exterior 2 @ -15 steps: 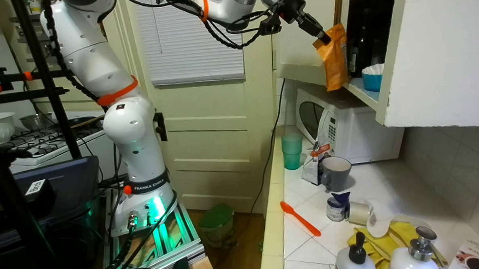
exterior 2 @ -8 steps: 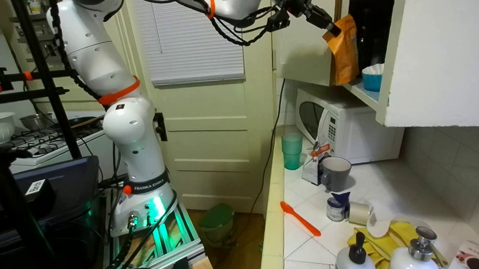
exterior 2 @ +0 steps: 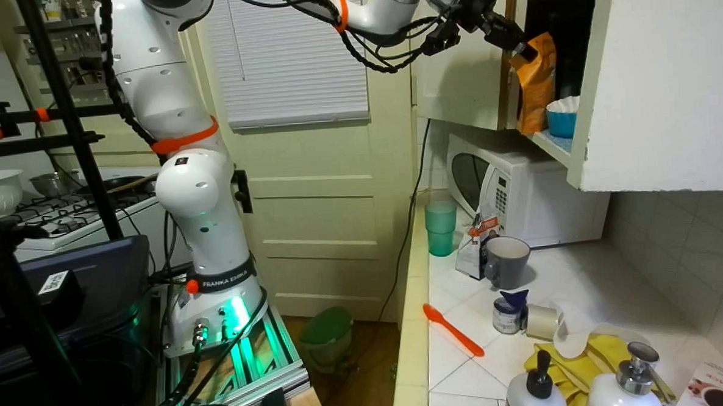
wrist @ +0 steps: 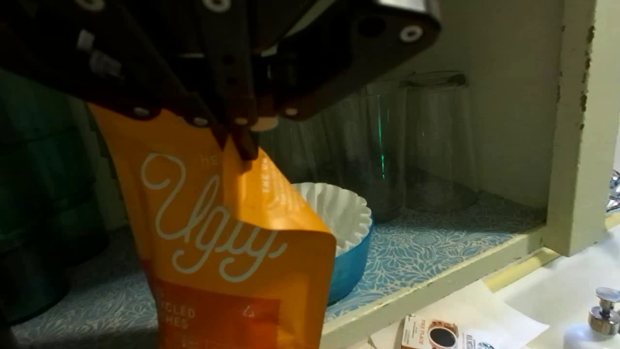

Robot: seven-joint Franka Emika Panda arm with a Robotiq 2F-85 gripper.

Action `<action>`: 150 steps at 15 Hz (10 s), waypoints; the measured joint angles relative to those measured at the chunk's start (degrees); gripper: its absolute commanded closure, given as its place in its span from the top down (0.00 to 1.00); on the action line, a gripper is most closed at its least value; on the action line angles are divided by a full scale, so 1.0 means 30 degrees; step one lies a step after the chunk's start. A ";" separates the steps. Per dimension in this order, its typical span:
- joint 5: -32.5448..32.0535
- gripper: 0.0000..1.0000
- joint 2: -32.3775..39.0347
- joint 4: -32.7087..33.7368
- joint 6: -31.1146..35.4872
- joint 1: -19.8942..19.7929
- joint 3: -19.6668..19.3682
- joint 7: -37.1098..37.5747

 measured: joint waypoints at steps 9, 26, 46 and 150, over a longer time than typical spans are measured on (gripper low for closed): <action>-0.0642 0.00 0.1874 0.2023 0.0000 0.0627 -0.0480 0.1198; -0.2499 1.00 0.2378 0.2872 0.0009 0.1817 -0.0884 0.3836; 0.1546 1.00 -0.4962 -0.4570 0.0731 0.2669 -0.1013 0.1493; 1.4535 0.01 -0.3327 -0.4168 0.4136 0.1255 -0.2022 -2.7300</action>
